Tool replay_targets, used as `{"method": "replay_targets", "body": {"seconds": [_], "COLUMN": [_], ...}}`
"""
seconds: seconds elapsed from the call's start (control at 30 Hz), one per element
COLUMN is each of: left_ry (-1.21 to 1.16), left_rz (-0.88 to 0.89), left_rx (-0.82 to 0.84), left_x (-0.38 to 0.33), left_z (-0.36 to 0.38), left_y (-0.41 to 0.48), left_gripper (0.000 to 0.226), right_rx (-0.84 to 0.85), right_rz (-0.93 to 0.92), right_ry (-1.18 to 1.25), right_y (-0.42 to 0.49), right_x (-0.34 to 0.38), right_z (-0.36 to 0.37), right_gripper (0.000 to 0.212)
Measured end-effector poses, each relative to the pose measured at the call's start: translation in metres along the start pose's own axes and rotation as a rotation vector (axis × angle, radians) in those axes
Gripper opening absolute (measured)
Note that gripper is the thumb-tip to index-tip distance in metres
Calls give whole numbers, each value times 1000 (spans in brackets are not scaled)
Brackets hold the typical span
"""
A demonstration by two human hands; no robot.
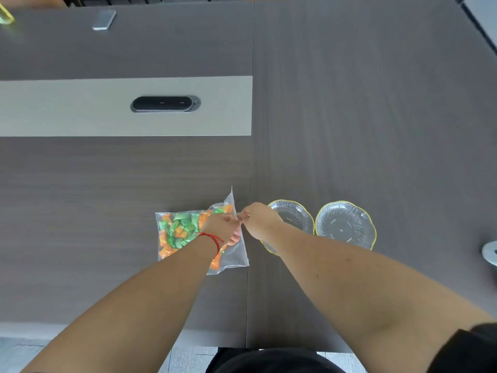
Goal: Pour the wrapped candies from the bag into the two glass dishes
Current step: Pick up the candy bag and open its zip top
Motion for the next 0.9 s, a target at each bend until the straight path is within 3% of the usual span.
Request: {"method": "replay_targets", "body": {"seconds": [0.1,0.17,0.3,0.47,0.63,0.77,0.83,0.9], "left_ry": [-77,-71,-16,89,7,-72,-67,-78], "left_rz": [-50,-20,29,67,33,-14,-39,-52], "left_rx": [69,42,70,180,219,191,139,42], "left_x": [-5,-5,-2,-1,-1,-2,-7,-10], "left_z": [9,6,-3,-9,-8,-7,-9,-22], "left_y": [-8,-12,-16,-16,-19,-29,-35,-32], "left_gripper": [55,57,34,25,16,19,20,24], "right_rx": [55,76,272,317,179,126,146,101], "right_rz": [-15,-21,75,76,59,12,-11,-19], "right_ry": [185,177,-78,214,364,289,72,-227], "right_y": [-8,-13,-19,-36,-40,-40,-36,-35], "right_x": [-3,0,11,0,-7,2,4,-1], "right_z": [-8,-16,-21,-31,-30,-31,-27,-28], "right_gripper": [25,28,29,39,28,27,11,10]}}
Point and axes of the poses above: each hand's wrist, its own y-axis towards the middle knuckle, its own z-axis out of the palm, x = y × z, the point moved 4 cm from there along y, towards the middle knuckle, and after that the axes turned 1 degree about -y, right-handed, at the moved point
